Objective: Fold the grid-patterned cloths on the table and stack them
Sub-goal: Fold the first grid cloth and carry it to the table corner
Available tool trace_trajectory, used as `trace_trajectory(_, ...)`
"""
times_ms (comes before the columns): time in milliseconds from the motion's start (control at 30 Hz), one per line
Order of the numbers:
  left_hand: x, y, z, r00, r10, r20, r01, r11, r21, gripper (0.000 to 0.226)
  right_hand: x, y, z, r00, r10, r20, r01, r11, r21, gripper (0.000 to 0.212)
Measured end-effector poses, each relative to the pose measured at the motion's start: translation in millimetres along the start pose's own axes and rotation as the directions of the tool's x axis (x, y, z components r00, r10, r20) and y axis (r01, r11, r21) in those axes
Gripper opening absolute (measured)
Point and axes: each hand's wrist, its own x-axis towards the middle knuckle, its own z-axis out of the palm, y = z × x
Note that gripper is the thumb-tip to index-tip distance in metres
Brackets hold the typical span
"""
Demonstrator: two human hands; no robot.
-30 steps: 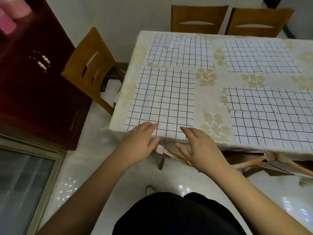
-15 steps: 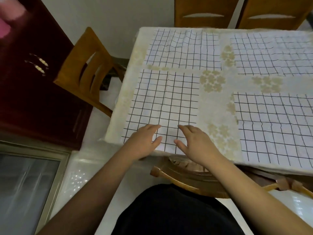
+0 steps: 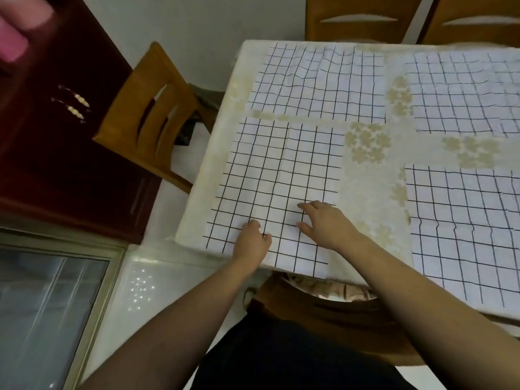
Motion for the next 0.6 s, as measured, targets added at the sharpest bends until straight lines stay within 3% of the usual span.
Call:
trace_trajectory(167, 12, 6, 12, 0.998, -0.025, -0.053, 0.034, 0.983, 0.183, 0.047, 6, -8, 11, 1.000, 0.004, 0.001, -0.004, 1.000, -0.001, 0.055)
trace_trajectory(400, 18, 0, 22, 0.990, 0.127, -0.066, -0.087, 0.898, 0.432, 0.044, 13, -16, 24, 1.000, 0.007, -0.030, -0.007, 1.000, 0.025, 0.053)
trace_trajectory(600, 23, -5, 28, 0.980, 0.183, -0.075, -0.137, 0.901, 0.412, 0.034, 16, -18, 26, 0.998, 0.005, -0.057, -0.003, 0.999, 0.039, 0.052)
